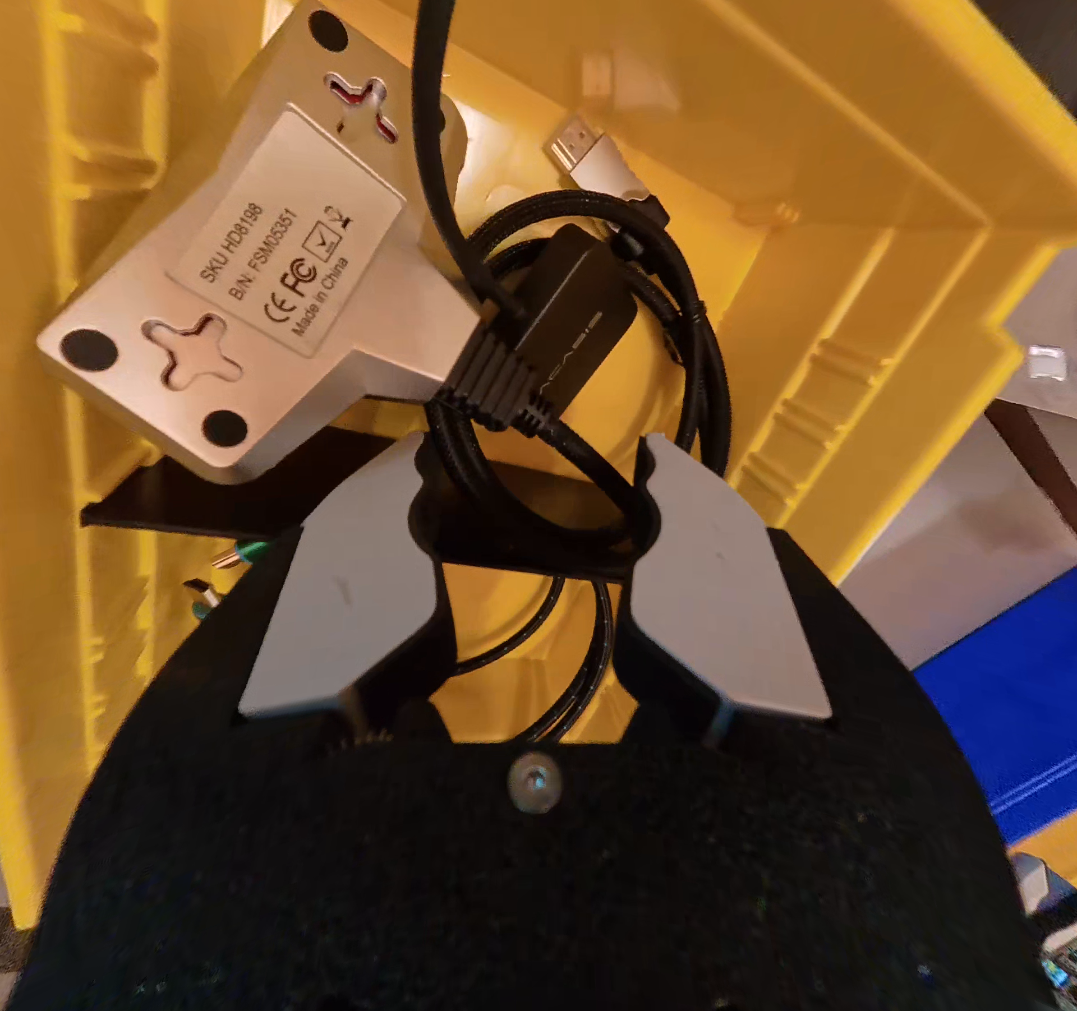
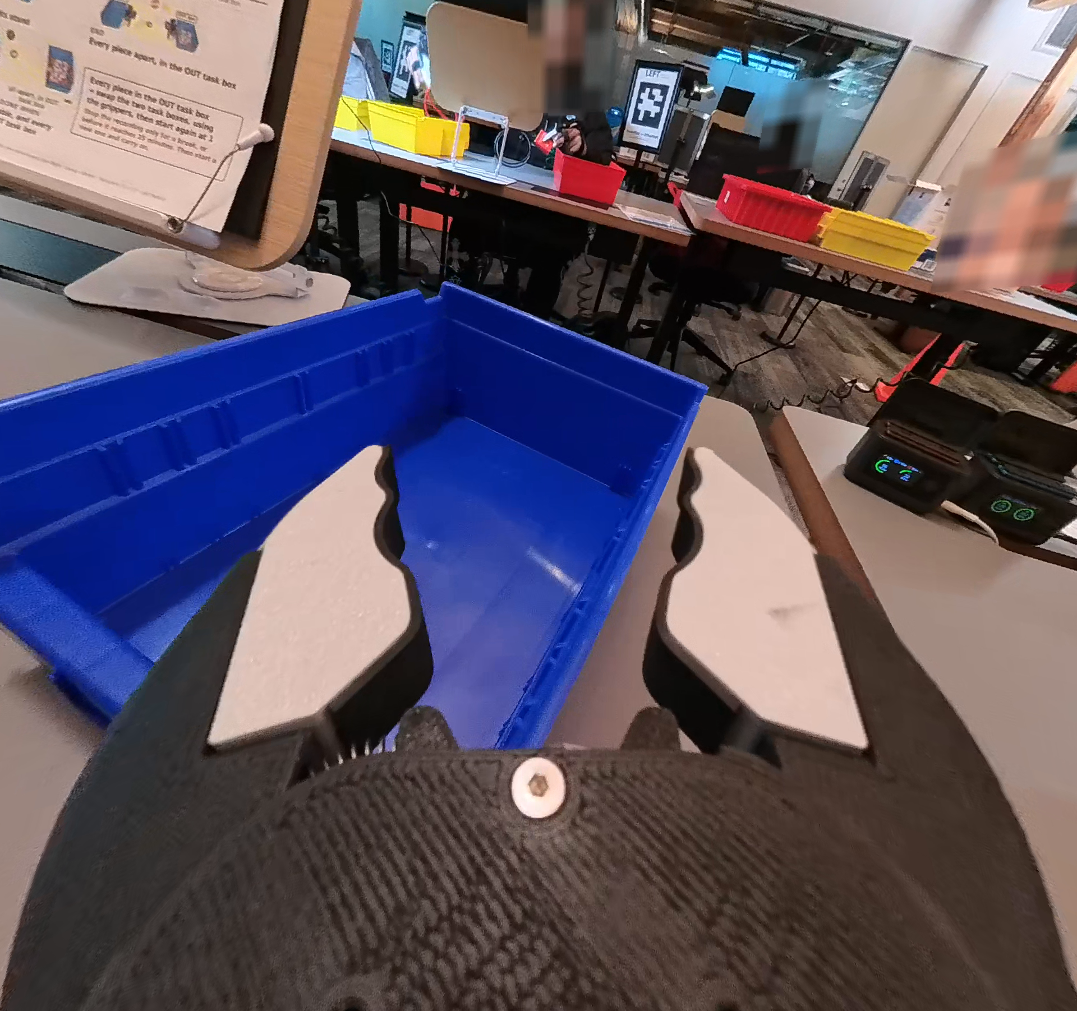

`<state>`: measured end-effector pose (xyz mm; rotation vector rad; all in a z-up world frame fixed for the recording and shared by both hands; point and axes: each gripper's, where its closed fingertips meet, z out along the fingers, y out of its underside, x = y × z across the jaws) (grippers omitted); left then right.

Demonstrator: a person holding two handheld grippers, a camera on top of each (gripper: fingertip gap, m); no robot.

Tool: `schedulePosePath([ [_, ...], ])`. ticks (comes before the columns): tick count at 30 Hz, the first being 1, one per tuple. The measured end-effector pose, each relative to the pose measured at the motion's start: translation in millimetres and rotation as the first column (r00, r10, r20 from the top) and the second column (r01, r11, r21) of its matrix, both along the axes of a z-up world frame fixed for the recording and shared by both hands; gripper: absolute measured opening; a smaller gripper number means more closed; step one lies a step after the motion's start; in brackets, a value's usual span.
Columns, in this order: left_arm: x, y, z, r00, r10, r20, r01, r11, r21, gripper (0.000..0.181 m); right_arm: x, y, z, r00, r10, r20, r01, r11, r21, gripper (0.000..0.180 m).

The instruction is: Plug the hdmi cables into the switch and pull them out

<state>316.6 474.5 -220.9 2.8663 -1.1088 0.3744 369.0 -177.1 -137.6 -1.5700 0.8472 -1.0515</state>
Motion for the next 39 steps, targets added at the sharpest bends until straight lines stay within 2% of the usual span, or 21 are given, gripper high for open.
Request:
schedulePosePath([
  [7,1.1,9.4,0.3,0.999,0.043,0.030,-0.044,0.999,0.022,0.047,-1.0,1.4,-1.3,1.000,0.011,-0.009,-0.011,1.000,-0.008,0.090],
  [12,-2.3,8.2,1.1,0.998,-0.009,0.055,0.009,1.000,0.002,0.033,-0.6,1.1,-3.3,1.000,0.009,-0.016,-0.009,1.000,-0.019,0.088],
  [15,-1.3,8.5,3.3,0.995,-0.007,0.101,0.009,1.000,-0.024,0.031,0.1,0.6,-7.6,0.999,0.005,-0.031,-0.006,0.999,-0.040,0.088],
  [20,9.4,9.2,24.0,0.960,0.033,0.277,0.004,0.991,-0.133,0.022,0.4,0.0,-7.8,1.000,0.001,-0.030,-0.002,0.999,-0.040,0.087],
  [22,11.2,9.3,34.8,0.941,-0.001,0.338,0.057,0.986,-0.154,0.021,0.6,-0.3,-7.9,1.000,0.000,-0.030,-0.001,0.999,-0.038,0.086],
  [26,18.3,11.7,66.5,0.856,-0.072,0.513,0.167,0.976,-0.142,0.018,0.8,-0.7,-8.7,0.999,-0.005,-0.031,0.003,0.999,-0.047,0.086],
  [29,17.8,19.6,88.6,0.792,-0.221,0.569,0.251,0.968,0.026,0.018,1.0,-0.8,-8.8,1.000,-0.007,-0.030,0.006,0.999,-0.050,0.085],
  [33,22.6,18.4,129.2,0.648,-0.385,0.657,0.310,0.921,0.234,0.017,1.6,-1.3,-9.7,0.999,-0.011,-0.030,0.010,0.998,-0.060,0.085],
  [35,25.3,14.4,150.1,0.581,-0.369,0.726,0.292,0.927,0.237,0.017,1.6,-1.2,-9.9,0.999,-0.013,-0.030,0.011,0.998,-0.064,0.085],
  [39,28.3,13.8,182.2,0.445,-0.243,0.862,0.214,0.963,0.161,0.016,2.1,-1.8,-10.0,1.000,-0.016,-0.027,0.014,0.998,-0.062,0.084],
])
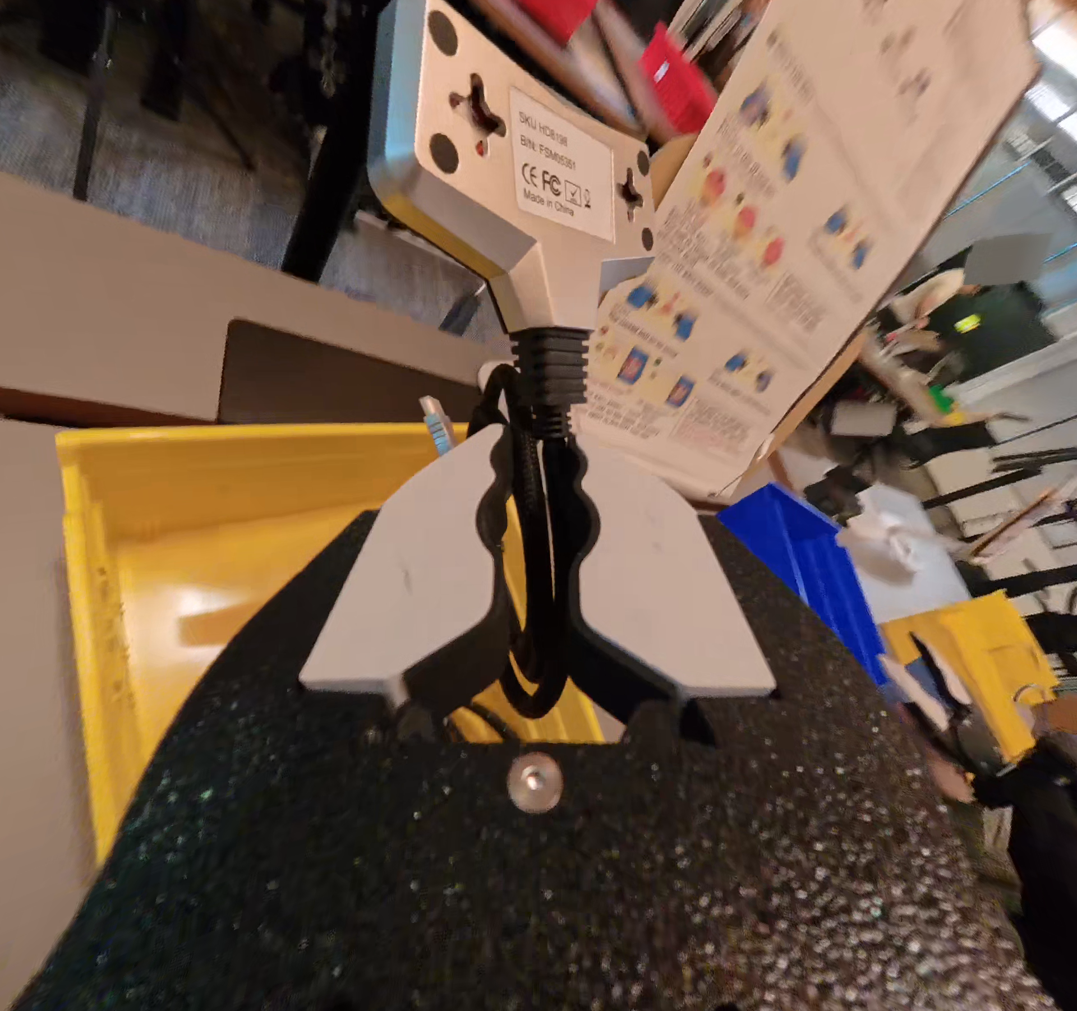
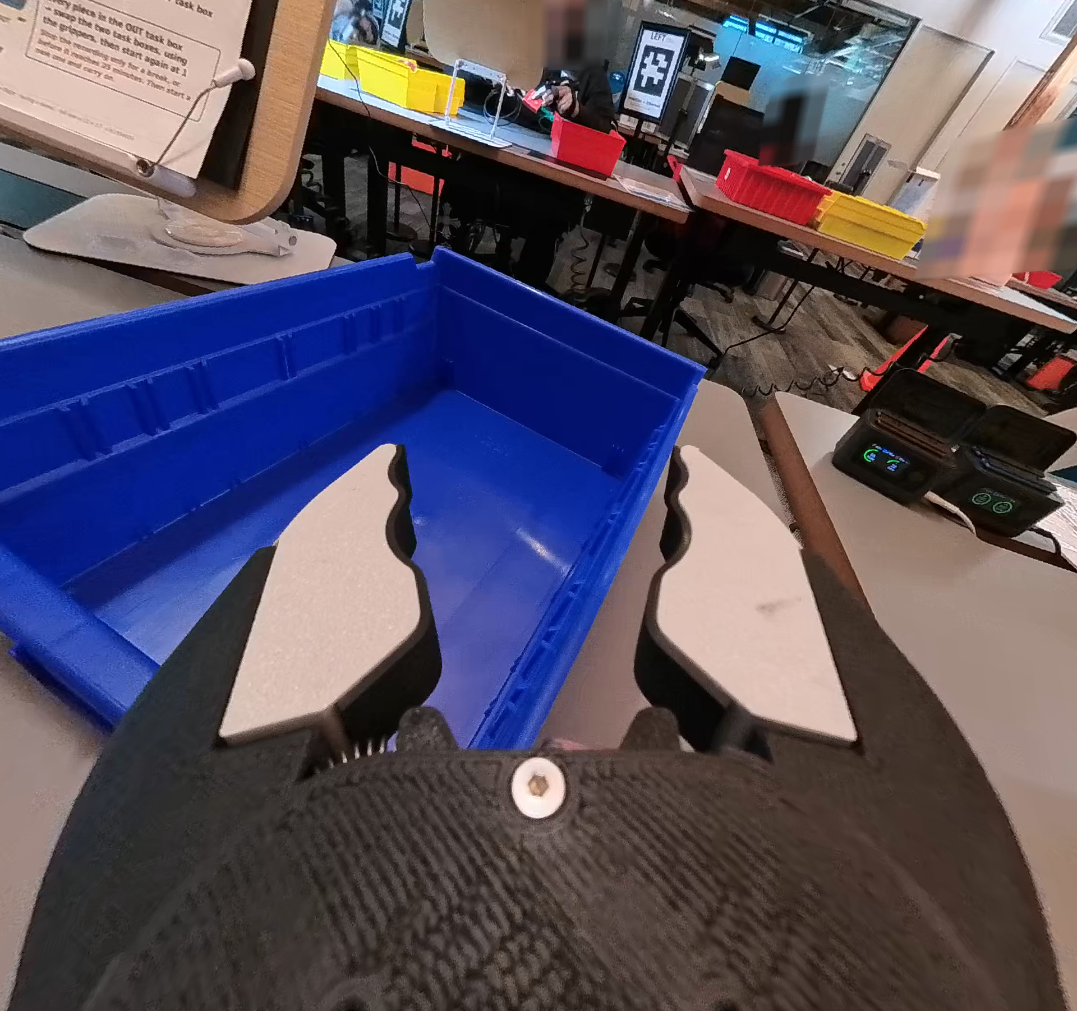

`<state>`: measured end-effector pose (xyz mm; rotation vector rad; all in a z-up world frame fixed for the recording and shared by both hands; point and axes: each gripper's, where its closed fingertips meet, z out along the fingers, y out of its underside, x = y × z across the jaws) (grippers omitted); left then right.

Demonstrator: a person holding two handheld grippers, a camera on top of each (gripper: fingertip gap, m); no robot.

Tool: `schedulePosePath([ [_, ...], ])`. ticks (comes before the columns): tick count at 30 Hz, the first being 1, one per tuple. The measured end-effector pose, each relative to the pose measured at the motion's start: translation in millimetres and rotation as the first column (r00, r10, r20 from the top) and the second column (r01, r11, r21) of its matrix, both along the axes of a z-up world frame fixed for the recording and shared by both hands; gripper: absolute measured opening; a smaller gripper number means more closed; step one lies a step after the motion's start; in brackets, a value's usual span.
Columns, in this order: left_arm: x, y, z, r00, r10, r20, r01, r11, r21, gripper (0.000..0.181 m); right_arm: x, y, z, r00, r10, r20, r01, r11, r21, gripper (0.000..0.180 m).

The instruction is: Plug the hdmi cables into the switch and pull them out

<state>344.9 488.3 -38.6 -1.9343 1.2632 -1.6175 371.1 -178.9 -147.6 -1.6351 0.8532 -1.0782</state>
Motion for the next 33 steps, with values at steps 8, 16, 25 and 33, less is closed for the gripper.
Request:
schedulePosePath([
  [8,-10.0,0.1,41.3,0.906,0.138,0.401,0.069,0.885,-0.460,0.016,0.7,-0.5,-0.7,1.000,-0.004,0.002,0.004,1.000,-0.008,0.084],
  [16,-12.0,-23.3,74.4,0.835,0.099,0.541,0.165,0.893,-0.419,0.016,1.8,-1.4,-1.4,1.000,-0.010,0.002,0.010,1.000,-0.001,0.083],
  [25,-61.8,-161.0,97.9,0.683,-0.566,0.463,0.319,0.800,0.508,0.016,-15.2,19.6,43.2,0.996,0.036,0.083,-0.029,0.996,-0.087,0.092],
  [33,-101.0,-264.5,30.4,0.637,-0.712,0.294,0.281,0.571,0.771,0.015,-126.9,196.0,92.8,0.753,0.650,0.098,-0.656,0.754,0.035,0.082],
])
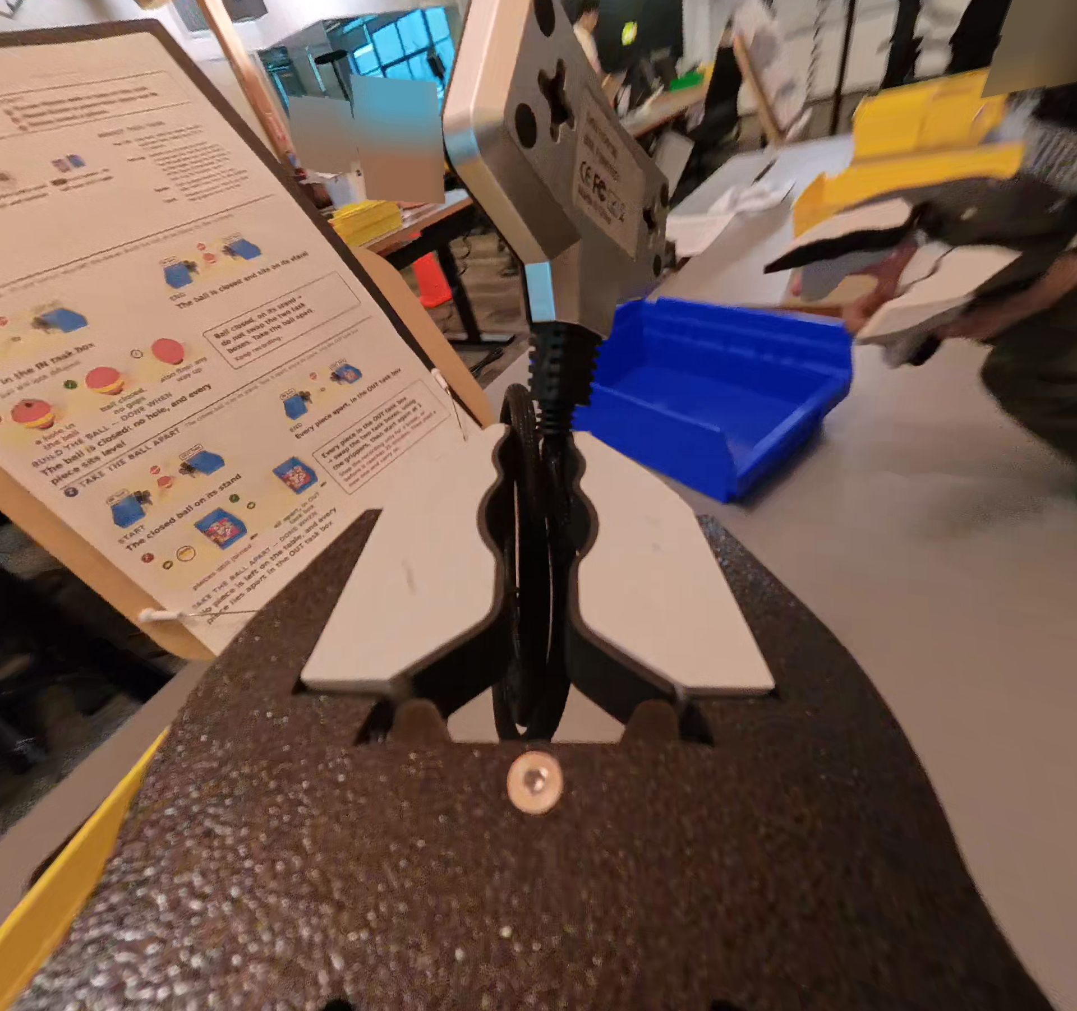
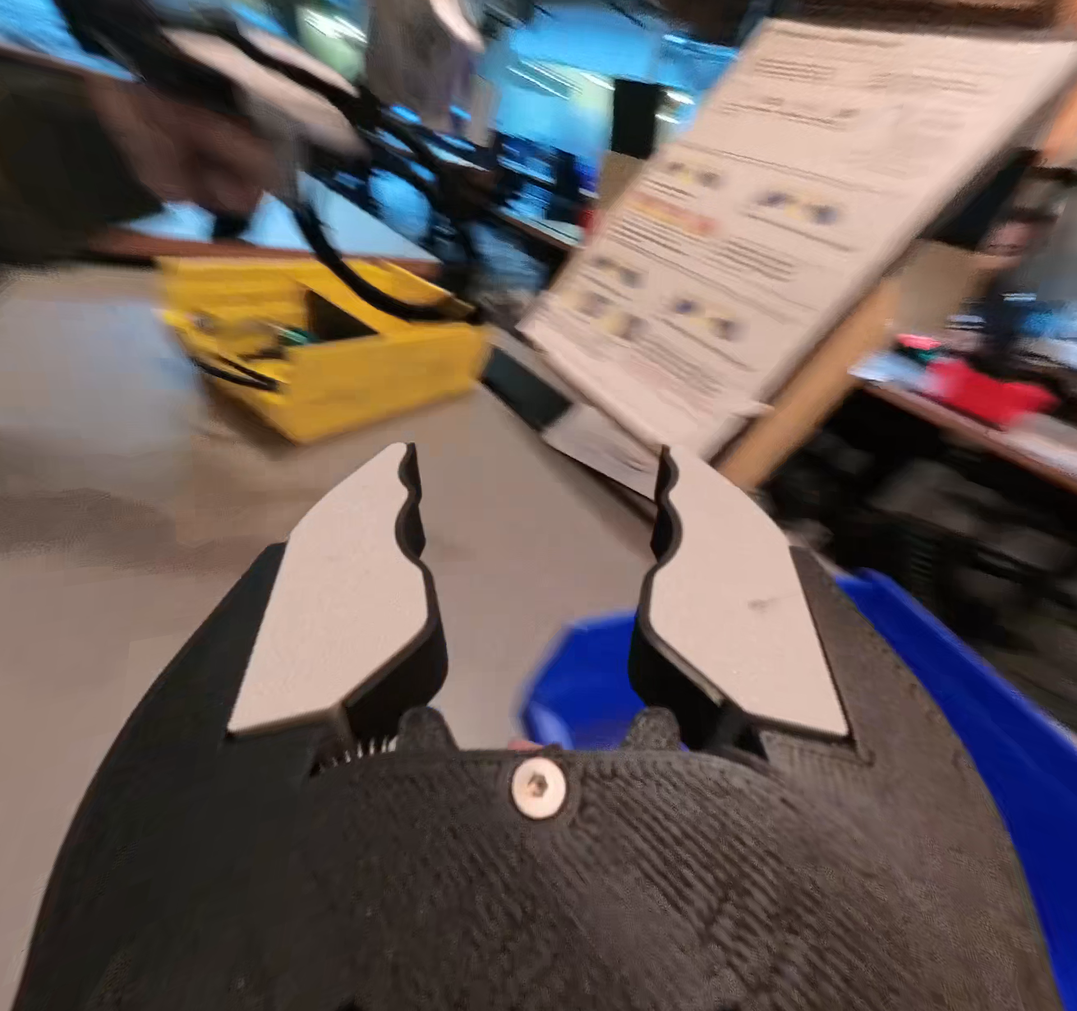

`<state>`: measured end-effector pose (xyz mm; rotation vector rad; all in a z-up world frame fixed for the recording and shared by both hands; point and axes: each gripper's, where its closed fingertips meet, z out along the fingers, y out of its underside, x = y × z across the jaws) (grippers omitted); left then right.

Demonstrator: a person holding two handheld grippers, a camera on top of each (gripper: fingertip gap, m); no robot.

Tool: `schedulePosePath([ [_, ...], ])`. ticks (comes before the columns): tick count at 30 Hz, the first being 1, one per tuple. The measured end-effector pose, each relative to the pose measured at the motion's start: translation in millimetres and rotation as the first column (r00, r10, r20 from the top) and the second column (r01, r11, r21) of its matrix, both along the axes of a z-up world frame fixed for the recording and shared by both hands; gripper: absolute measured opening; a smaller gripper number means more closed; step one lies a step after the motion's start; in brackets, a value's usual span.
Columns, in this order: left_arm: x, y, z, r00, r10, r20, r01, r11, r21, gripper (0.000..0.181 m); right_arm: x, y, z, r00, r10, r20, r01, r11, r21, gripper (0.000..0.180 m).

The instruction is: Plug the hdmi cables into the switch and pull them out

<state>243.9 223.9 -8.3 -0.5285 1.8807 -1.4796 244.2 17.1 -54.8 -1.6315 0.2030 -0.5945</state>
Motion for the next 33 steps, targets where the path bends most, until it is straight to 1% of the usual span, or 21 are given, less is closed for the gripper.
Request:
schedulePosePath([
  [1,-3.0,-9.2,-8.0,0.999,0.038,0.030,-0.040,0.997,0.063,0.015,-14.9,21.3,1.1,0.996,0.075,-0.040,-0.073,0.996,0.044,0.082],
  [2,-6.3,-17.1,-15.0,0.994,0.081,0.068,-0.089,0.987,0.131,0.015,-22.9,35.9,4.1,0.993,0.098,-0.065,-0.091,0.991,0.098,0.082],
  [4,-16.0,-31.9,-26.1,0.975,0.140,0.172,-0.185,0.942,0.280,0.016,-24.4,48.9,10.1,0.991,0.066,-0.113,-0.042,0.978,0.206,0.084],
  [6,-29.7,-45.5,-35.7,0.944,0.166,0.285,-0.278,0.866,0.416,0.016,-30.0,55.9,13.0,0.987,0.098,-0.131,-0.058,0.959,0.277,0.086],
  [9,-54.6,-63.5,-49.6,0.889,0.124,0.440,-0.385,0.723,0.574,0.015,-47.0,64.4,14.1,0.970,0.213,-0.118,-0.169,0.937,0.305,0.087],
  [11,-70.3,-71.5,-60.6,0.871,0.068,0.487,-0.412,0.641,0.647,0.015,-66.5,67.9,11.0,0.961,0.274,0.026,-0.273,0.938,0.212,0.080],
  [12,-77.4,-74.3,-65.0,0.867,0.045,0.497,-0.414,0.620,0.667,0.015,-77.3,70.1,4.4,0.947,0.305,0.105,-0.317,0.940,0.128,0.074],
  [13,-84.0,-76.2,-68.7,0.868,0.030,0.496,-0.408,0.613,0.677,0.015,-89.1,72.7,-6.0,0.923,0.348,0.165,-0.358,0.933,0.031,0.068],
  [15,-94.7,-77.2,-73.9,0.878,0.025,0.477,-0.384,0.633,0.672,0.016,-105.0,75.2,-18.1,0.884,0.369,0.288,-0.358,0.929,-0.091,0.055],
  [16,-99.1,-76.3,-76.6,0.886,0.027,0.463,-0.369,0.646,0.669,0.015,-109.4,74.9,-20.1,0.859,0.354,0.369,-0.327,0.935,-0.137,0.026],
  [17,-103.4,-75.4,-79.6,0.894,0.027,0.447,-0.352,0.660,0.664,0.015,-117.4,75.7,-21.6,0.821,0.365,0.440,-0.314,0.931,-0.187,0.024],
  [20,-115.2,-73.3,-83.8,0.905,0.042,0.423,-0.320,0.724,0.611,0.020,-139.3,80.3,-19.5,0.754,0.406,0.516,-0.289,0.911,-0.295,0.023],
  [22,-121.4,-70.2,-78.7,0.898,0.065,0.436,-0.323,0.771,0.550,0.024,-149.5,83.2,-15.7,0.691,0.393,0.606,-0.221,0.914,-0.341,0.022],
  [24,-125.7,-65.3,-73.4,0.900,0.089,0.426,-0.314,0.810,0.495,0.028,-150.3,85.6,-13.1,0.667,0.345,0.661,-0.105,0.921,-0.375,0.022],
  [26,-130.0,-59.2,-66.0,0.900,0.128,0.417,-0.325,0.835,0.444,0.032,-141.9,84.6,-7.6,0.632,0.257,0.732,0.056,0.926,-0.374,0.022],
  [27,-133.3,-58.9,-64.5,0.908,0.141,0.394,-0.315,0.850,0.422,0.038,-134.5,82.3,-6.7,0.625,0.217,0.750,0.136,0.916,-0.378,0.022],
  [29,-143.8,-67.5,-66.7,0.950,0.151,0.274,-0.242,0.910,0.336,0.045,-119.1,74.8,-1.6,0.569,0.116,0.814,0.317,0.883,-0.347,0.022],
  [30,-149.9,-75.2,-66.3,0.973,0.158,0.169,-0.194,0.954,0.229,0.050,-113.0,72.0,-2.1,0.553,0.081,0.829,0.384,0.858,-0.340,0.022],
  [31,-155.2,-83.1,-63.9,0.987,0.156,0.040,-0.159,0.984,0.083,0.056,-108.9,71.0,-3.9,0.541,0.056,0.839,0.430,0.839,-0.334,0.023],
  [32,-159.0,-89.6,-60.0,0.987,0.137,-0.089,-0.144,0.987,-0.077,0.059,-106.2,70.3,-4.0,0.506,0.031,0.862,0.479,0.821,-0.310,0.022],
  [33,-160.4,-93.9,-55.8,0.974,0.102,-0.200,-0.148,0.962,-0.230,0.059,-104.1,69.9,-3.7,0.452,0.012,0.892,0.533,0.799,-0.280,0.022],
])
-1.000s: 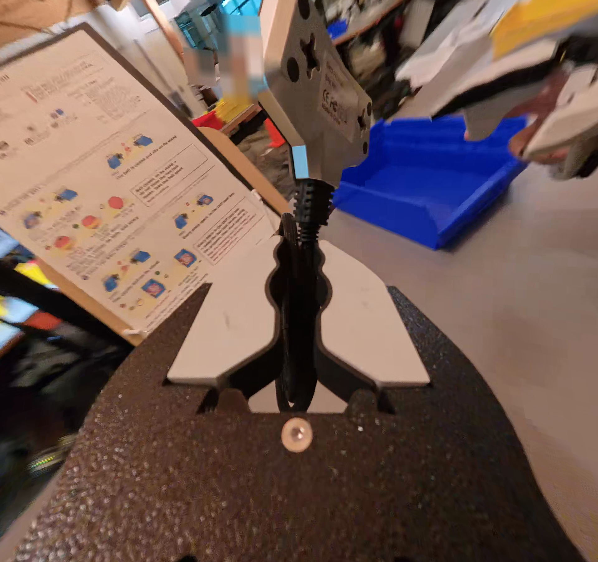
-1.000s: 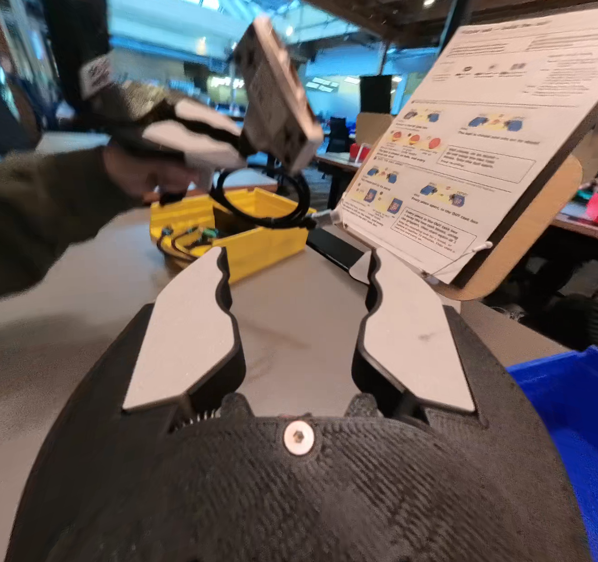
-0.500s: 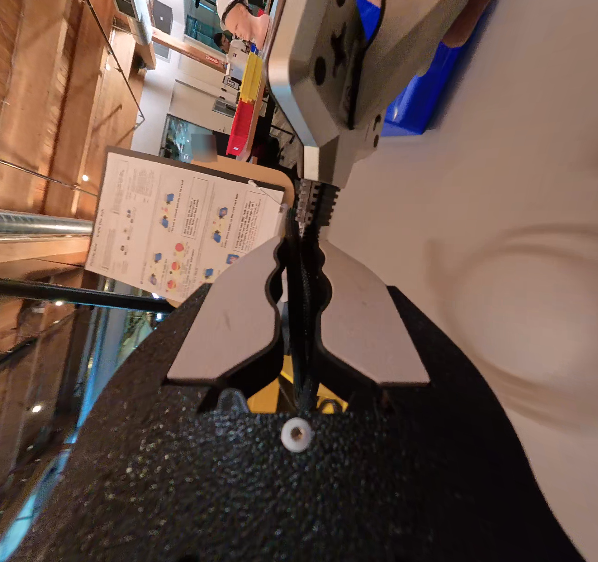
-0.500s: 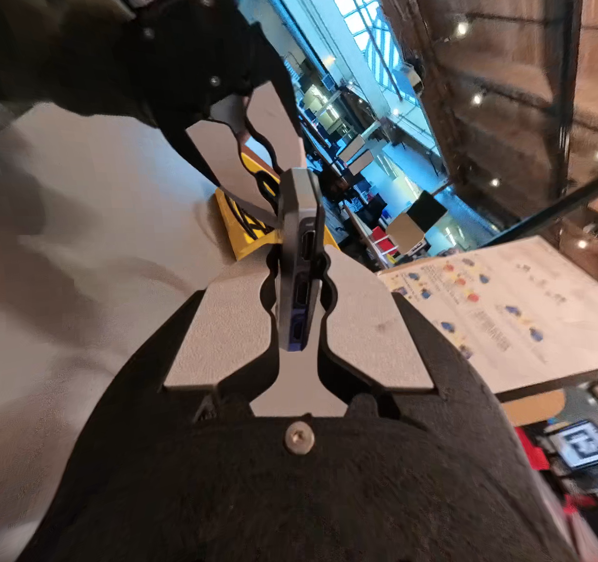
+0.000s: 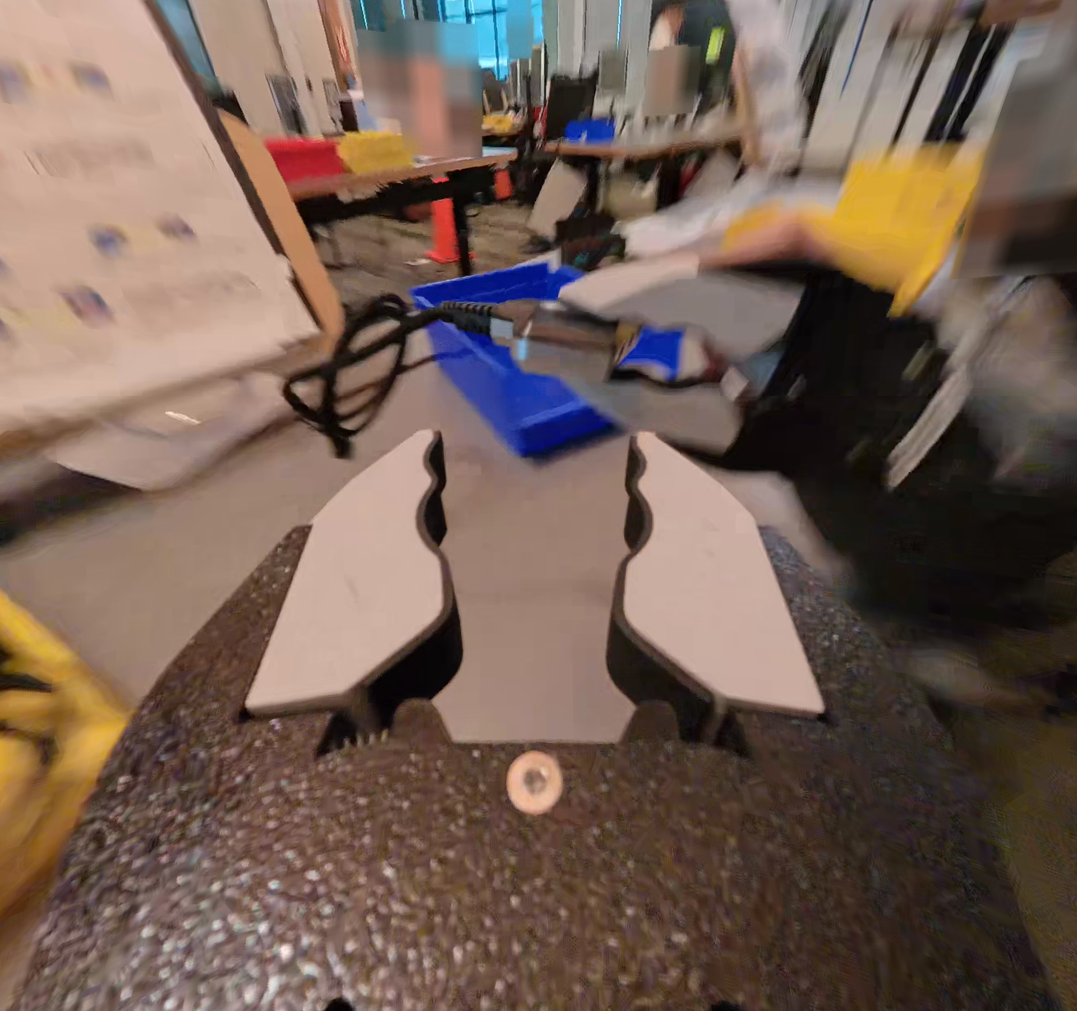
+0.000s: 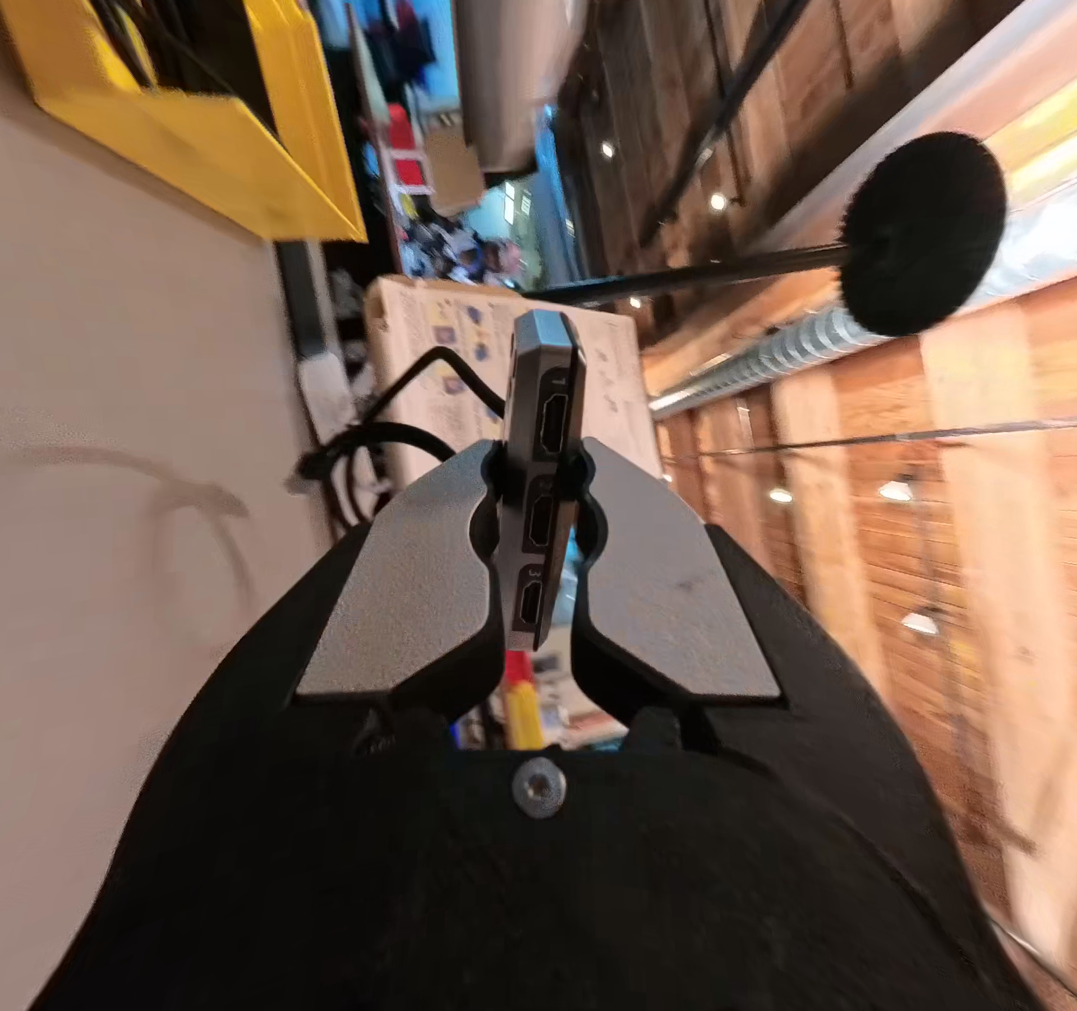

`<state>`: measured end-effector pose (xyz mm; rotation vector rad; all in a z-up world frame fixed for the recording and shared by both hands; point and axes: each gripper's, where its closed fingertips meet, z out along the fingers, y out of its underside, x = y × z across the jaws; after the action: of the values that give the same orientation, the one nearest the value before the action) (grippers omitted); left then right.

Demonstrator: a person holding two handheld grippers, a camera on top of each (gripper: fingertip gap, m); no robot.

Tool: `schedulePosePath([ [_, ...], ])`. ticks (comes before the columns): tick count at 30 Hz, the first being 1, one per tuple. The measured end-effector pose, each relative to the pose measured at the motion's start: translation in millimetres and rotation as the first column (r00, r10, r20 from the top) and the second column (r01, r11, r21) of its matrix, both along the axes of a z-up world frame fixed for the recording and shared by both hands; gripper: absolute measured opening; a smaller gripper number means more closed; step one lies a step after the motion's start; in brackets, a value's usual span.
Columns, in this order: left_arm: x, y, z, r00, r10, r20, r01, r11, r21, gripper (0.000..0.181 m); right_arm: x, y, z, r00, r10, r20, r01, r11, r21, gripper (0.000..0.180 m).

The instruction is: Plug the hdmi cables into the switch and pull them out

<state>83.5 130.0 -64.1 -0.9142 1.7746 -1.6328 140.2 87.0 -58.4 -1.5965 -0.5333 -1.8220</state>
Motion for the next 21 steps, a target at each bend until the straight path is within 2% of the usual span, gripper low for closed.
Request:
schedulePosePath([
  [3,5.1,-8.6,-1.5,0.965,-0.097,-0.244,-0.001,0.928,-0.373,0.054,-1.3,8.4,-6.9,0.997,-0.043,0.071,0.042,0.999,0.008,0.023],
  [6,7.6,-24.0,-14.8,0.872,-0.286,-0.398,0.016,0.827,-0.561,0.056,-10.7,21.4,-15.6,0.992,-0.031,0.124,0.033,0.999,-0.009,0.023],
  [8,10.7,-28.2,-23.6,0.839,-0.325,-0.436,0.000,0.802,-0.597,0.049,-16.8,28.9,-19.8,0.993,-0.003,0.120,0.005,1.000,-0.017,0.023],
  [9,12.0,-28.3,-24.3,0.840,-0.333,-0.428,0.000,0.790,-0.613,0.035,-18.8,31.4,-21.3,0.992,0.008,0.122,-0.006,1.000,-0.021,0.023],
  [12,15.9,-24.7,-26.6,0.861,-0.332,-0.387,0.027,0.788,-0.615,0.030,-14.7,32.3,-25.9,0.997,0.023,0.072,-0.022,1.000,-0.021,0.023],
  [16,13.8,-18.0,-28.6,0.835,-0.424,-0.350,0.148,0.786,-0.600,0.028,-25.0,38.1,-35.8,0.975,0.208,-0.076,-0.212,0.977,-0.038,0.027],
  [18,12.2,-9.9,-33.4,0.813,-0.447,-0.373,0.187,0.807,-0.560,0.027,-39.0,35.8,-42.0,0.912,0.355,-0.206,-0.373,0.926,-0.055,0.040],
  [20,7.9,0.2,-37.3,0.768,-0.497,-0.404,0.244,0.810,-0.533,0.026,-49.1,24.0,-34.6,0.807,0.470,-0.357,-0.490,0.871,0.039,0.058],
  [21,2.8,4.2,-37.5,0.724,-0.548,-0.419,0.284,0.790,-0.544,0.026,-52.2,15.9,-27.9,0.741,0.518,-0.426,-0.528,0.843,0.107,0.058],
])
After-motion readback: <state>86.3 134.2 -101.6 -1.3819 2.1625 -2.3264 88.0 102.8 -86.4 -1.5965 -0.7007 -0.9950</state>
